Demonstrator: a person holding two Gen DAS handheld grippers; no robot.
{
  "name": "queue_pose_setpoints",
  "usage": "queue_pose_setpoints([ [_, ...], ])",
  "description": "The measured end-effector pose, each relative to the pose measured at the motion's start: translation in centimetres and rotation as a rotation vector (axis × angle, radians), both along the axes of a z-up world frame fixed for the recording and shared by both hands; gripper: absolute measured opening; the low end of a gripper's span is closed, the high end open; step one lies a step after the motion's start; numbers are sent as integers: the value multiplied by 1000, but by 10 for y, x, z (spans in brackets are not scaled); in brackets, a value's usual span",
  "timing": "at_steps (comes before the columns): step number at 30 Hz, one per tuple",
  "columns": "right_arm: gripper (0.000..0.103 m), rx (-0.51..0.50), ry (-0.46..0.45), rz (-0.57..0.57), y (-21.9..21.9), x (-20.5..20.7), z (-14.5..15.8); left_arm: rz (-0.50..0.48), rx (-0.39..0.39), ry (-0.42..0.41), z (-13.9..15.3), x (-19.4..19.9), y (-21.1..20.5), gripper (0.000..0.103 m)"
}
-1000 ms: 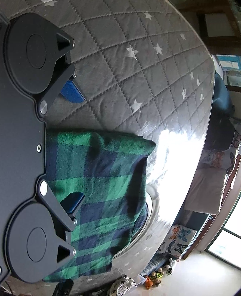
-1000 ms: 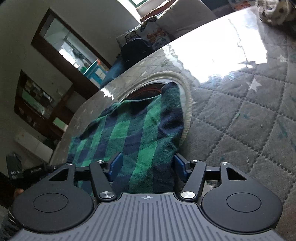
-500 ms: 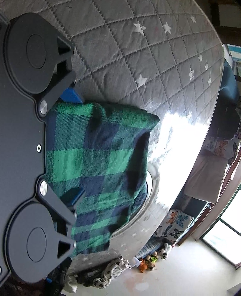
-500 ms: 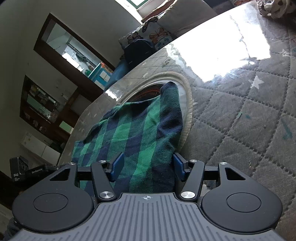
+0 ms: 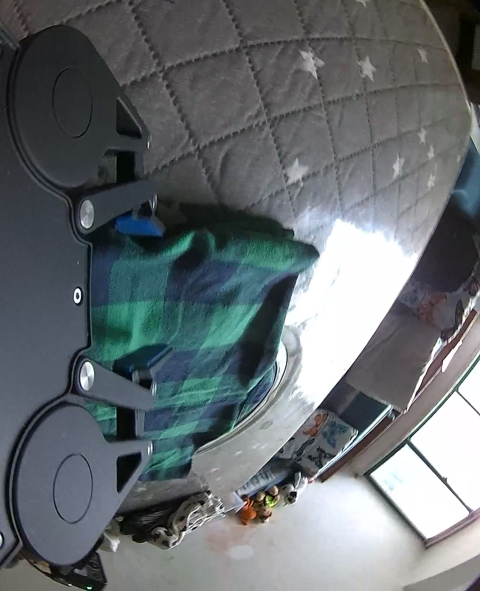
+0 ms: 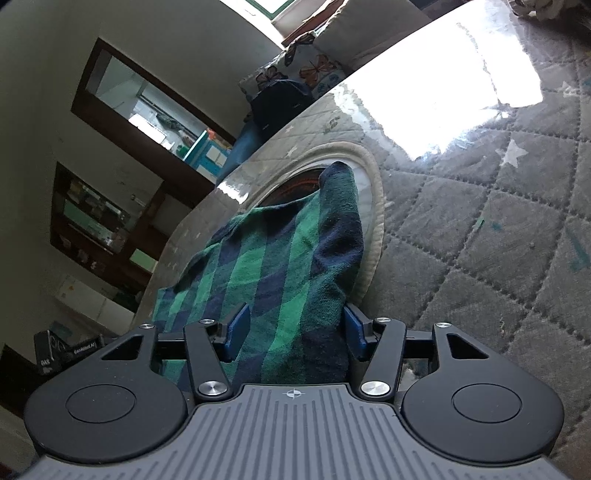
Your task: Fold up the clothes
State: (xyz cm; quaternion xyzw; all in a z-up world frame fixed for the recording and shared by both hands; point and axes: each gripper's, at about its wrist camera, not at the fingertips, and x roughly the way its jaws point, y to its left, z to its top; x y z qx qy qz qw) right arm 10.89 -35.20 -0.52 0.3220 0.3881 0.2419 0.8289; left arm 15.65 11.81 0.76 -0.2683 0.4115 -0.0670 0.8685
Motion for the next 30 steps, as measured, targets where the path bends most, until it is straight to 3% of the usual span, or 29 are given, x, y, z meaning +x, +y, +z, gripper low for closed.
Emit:
queue_pose_setpoints([
  [2,53,27,3,1,1,7,-4,-7,7,-3,0,1,-3,72],
  [5,40,27,15,24,11,13,-7,-16,1,4,-1,4,-4,48],
  [6,32,22,20,32,15,15,-8,-18,-31,15,-4,3,-1,34],
  [7,30,16,24,38,19,17,-9,-20,-58,25,-6,2,1,28],
  [9,24,5,27,29,24,19,-10,-20,-57,23,-7,2,0,26],
  [17,19,-10,-31,42,29,10,9,-22,-50,-4,4,2,-1,22],
  [30,17,-84,-211,87,56,31,85,-54,-55,-134,57,22,-7,21],
])
